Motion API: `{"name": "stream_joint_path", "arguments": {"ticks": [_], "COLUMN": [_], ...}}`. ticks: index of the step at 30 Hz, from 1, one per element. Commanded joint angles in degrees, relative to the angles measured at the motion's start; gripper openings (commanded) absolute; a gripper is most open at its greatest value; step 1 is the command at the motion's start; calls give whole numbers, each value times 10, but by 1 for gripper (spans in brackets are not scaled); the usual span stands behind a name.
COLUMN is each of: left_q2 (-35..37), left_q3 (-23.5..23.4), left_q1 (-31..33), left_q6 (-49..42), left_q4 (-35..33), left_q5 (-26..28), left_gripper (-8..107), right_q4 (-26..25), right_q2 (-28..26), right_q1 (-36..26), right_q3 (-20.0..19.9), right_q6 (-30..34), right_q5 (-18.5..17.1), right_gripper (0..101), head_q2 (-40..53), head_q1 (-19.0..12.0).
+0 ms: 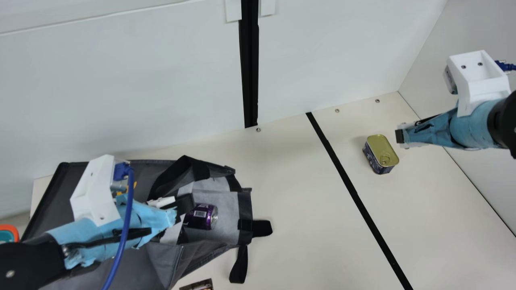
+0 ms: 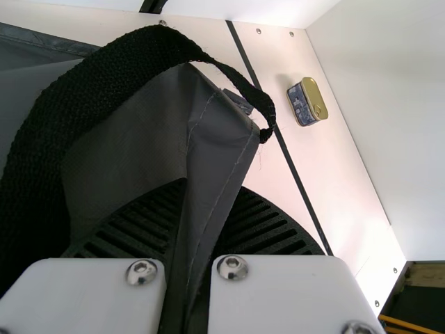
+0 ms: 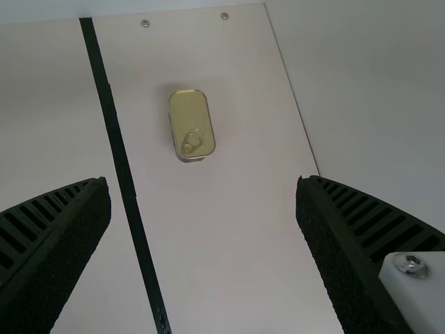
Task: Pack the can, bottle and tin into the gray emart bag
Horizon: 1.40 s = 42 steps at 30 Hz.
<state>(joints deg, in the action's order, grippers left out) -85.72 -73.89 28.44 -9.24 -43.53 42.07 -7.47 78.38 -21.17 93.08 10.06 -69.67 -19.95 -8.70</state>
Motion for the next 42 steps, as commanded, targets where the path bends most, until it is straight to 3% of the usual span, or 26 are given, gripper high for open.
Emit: {"name": "stream_joint_path", "arguments": {"ticks": [1,42], "left_q2": [0,0], "left_q3": [0,0], "left_q1": [0,0], "left_q6": [0,0], "left_q4": [0,0], "left_q5": [0,0], "left_gripper": [10,10], "right_q4": [1,39], "right_q2": [9,167], "right_q1": [-1,-27], "right_q3": [2,13], "right_q6": [5,51], "right_q5": [5,76], "right_gripper": [91,91], "head_q2": [0,0], "head_q1": [-13,-13]}}
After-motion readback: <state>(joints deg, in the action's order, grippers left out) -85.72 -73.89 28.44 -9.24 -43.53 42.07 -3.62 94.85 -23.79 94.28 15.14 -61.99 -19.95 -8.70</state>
